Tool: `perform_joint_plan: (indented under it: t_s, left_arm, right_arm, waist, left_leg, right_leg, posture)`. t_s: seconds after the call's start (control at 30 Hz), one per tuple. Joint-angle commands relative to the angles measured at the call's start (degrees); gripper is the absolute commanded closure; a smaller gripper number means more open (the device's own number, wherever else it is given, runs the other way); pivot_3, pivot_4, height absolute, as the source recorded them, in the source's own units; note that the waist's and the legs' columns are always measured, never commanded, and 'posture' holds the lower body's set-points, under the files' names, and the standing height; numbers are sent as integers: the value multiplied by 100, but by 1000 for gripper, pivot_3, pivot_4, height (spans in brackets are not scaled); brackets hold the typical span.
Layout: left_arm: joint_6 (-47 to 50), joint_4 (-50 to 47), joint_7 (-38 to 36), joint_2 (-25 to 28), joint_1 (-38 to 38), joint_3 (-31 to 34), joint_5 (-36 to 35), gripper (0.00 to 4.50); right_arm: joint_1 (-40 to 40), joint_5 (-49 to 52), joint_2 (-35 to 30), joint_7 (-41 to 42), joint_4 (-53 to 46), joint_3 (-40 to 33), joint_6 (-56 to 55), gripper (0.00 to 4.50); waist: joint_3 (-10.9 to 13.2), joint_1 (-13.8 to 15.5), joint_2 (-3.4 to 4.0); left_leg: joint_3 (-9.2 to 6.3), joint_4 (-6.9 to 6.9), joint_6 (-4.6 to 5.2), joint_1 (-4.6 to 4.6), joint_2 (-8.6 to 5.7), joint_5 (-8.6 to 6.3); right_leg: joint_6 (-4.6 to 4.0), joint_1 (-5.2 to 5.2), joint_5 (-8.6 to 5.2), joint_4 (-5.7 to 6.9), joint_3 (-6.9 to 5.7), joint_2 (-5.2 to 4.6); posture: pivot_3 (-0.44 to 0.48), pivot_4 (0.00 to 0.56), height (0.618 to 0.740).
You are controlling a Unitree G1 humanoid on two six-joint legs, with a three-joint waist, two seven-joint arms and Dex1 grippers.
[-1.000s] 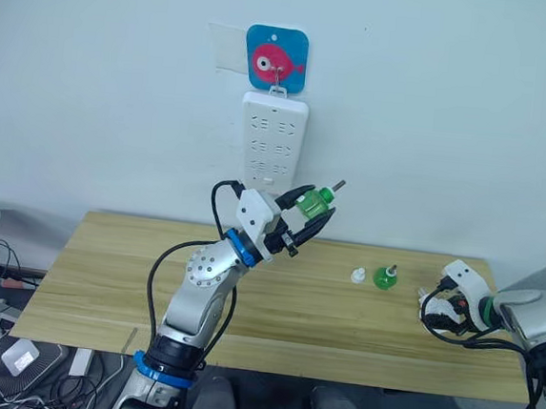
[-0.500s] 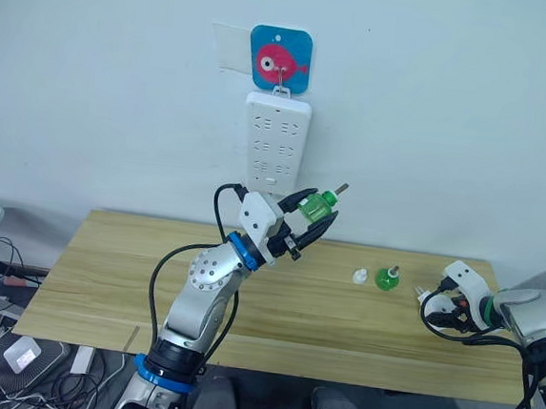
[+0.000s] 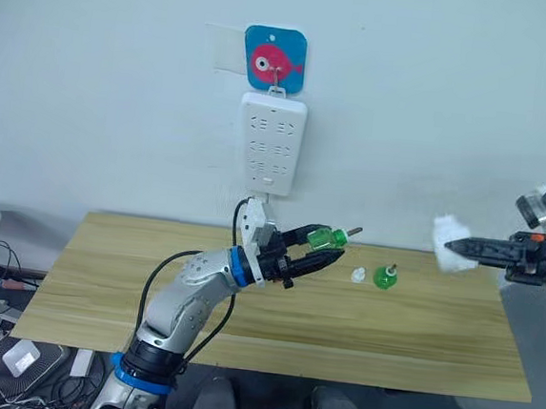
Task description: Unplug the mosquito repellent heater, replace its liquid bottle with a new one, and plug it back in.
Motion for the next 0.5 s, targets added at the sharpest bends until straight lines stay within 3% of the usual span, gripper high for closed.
perform_joint_plan:
  t_s: [0.03,0.27,0.5]
  left_arm:
    - [623,-243,-336,97,-343,126,-642,2240]
    - [1002,-192,-408,-122,-623,86,-880,2240]
    - [1033,-180,-444,-222,-651,39,-791,2240]
  right_arm:
    - [-57,1322,162,-740,-402,-371,376,1525]
    - [-146,3337,420,-2720,-338,-530,376,1525]
    - [14,4774,539,-4113,-348,-556,351,1525]
  waist:
    - [1,-5,1]
    - [5,-28,-3]
    - [5,-50,-3]
  left_leg:
    - [3,-1,2,-7,-1,-1]
    - [2,1,13,-21,-20,-7]
    - [0,0,13,-23,-20,-8]
  right_leg:
    - [0,-7,0,-1,-2,0]
    - [9,-10,3,-19,2,-14]
    - [9,-9,3,-23,2,-14]
  posture:
    - [-115,153,740]
    - [-132,165,740]
    - [-133,168,740]
